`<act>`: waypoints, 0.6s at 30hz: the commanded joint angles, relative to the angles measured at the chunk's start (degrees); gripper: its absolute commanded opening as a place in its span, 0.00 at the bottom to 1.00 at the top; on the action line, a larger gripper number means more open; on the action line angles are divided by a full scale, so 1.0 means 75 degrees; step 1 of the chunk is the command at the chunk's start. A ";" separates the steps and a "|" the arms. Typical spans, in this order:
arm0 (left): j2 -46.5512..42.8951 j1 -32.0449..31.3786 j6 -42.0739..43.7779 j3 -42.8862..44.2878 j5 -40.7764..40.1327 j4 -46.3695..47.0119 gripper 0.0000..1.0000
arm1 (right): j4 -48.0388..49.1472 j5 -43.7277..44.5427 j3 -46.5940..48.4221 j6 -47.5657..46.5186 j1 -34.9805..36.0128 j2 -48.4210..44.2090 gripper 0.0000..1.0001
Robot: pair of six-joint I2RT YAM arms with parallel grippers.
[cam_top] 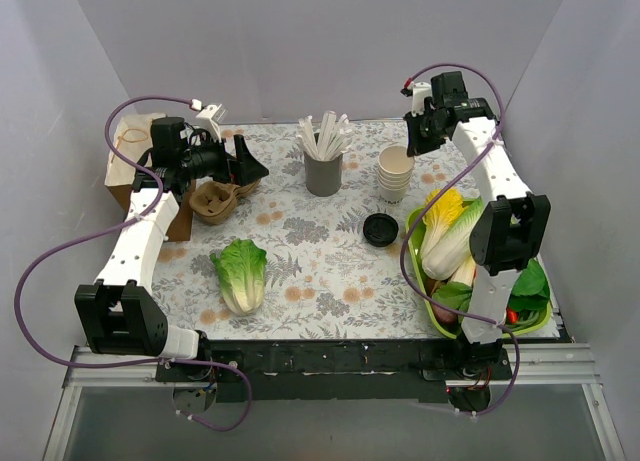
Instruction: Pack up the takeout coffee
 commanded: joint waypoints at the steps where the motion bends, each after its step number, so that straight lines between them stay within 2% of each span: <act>1: -0.0039 -0.0012 0.0009 0.0069 0.0061 0.0085 0.98 | -0.0069 -0.0864 0.0419 0.0126 -0.0196 -0.0566 0.01; 4: -0.0027 -0.0012 -0.0014 0.0080 0.0096 0.0085 0.98 | -0.0151 -0.0079 0.0559 -0.0025 -0.0219 -0.0484 0.01; 7: -0.0004 -0.0012 -0.0049 0.0081 0.0155 0.0085 0.98 | -0.0163 -0.0591 0.0559 0.0043 -0.0465 -0.0496 0.01; 10: 0.0020 -0.0012 -0.0049 0.0104 0.0190 0.0097 0.98 | -0.0151 -0.0417 0.0570 -0.0108 -0.0512 -0.0473 0.01; 12: 0.0020 -0.0012 -0.0061 0.0104 0.0190 0.0097 0.98 | -0.0466 -0.1748 0.0897 0.0229 -0.0909 -0.0228 0.01; 16: -0.0004 -0.0012 -0.0061 0.0057 0.0225 0.0097 0.98 | -0.0397 -0.2570 0.0840 0.0664 -0.1331 -0.0074 0.01; 18: -0.0015 -0.0012 -0.0073 0.0010 0.0225 0.0085 0.98 | -0.0211 -0.4197 0.0841 0.1340 -0.1788 0.0066 0.01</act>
